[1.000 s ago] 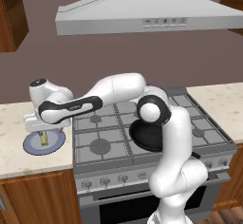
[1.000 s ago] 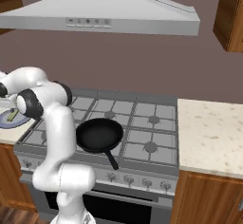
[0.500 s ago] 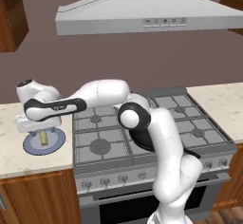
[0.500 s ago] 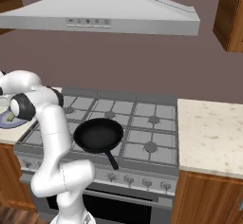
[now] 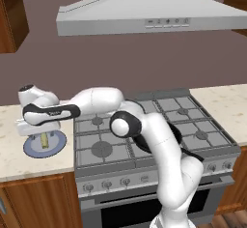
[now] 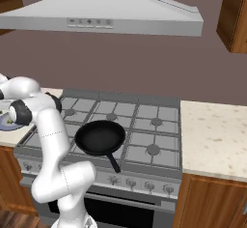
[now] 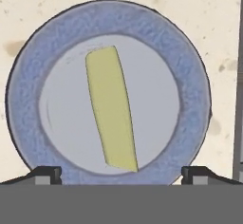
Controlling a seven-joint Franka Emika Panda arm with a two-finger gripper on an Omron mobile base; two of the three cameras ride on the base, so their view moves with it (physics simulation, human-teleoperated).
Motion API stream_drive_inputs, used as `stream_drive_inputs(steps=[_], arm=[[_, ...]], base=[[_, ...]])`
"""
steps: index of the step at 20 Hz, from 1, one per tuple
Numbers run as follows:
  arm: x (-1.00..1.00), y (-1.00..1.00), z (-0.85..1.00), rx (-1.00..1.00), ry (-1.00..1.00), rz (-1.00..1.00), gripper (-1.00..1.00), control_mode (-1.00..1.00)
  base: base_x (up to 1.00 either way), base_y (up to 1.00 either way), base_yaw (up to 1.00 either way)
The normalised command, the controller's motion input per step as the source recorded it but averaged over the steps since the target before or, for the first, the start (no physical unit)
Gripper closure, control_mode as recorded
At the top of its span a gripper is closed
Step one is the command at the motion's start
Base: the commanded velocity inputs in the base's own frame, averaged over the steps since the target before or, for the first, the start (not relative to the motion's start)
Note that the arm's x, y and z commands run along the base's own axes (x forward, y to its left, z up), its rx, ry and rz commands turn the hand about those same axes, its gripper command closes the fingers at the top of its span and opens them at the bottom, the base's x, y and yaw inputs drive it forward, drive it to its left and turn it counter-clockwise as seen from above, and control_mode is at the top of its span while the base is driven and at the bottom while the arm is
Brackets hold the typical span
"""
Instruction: Pick up the butter stick and place it in the pan. Then turn on the burner for the pan.
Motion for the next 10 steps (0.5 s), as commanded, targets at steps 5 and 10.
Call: stream_drive_inputs(steps=[5, 10], arm=[[0.31, 0.0, -0.41, 0.06, 0.0, 0.0, -1.0, -1.0], [0.23, 0.0, -0.4, 0.01, 0.0, 0.0, -1.0, -1.0]], base=[[0.0, 0.0, 0.0], [0.0, 0.0, 0.0]])
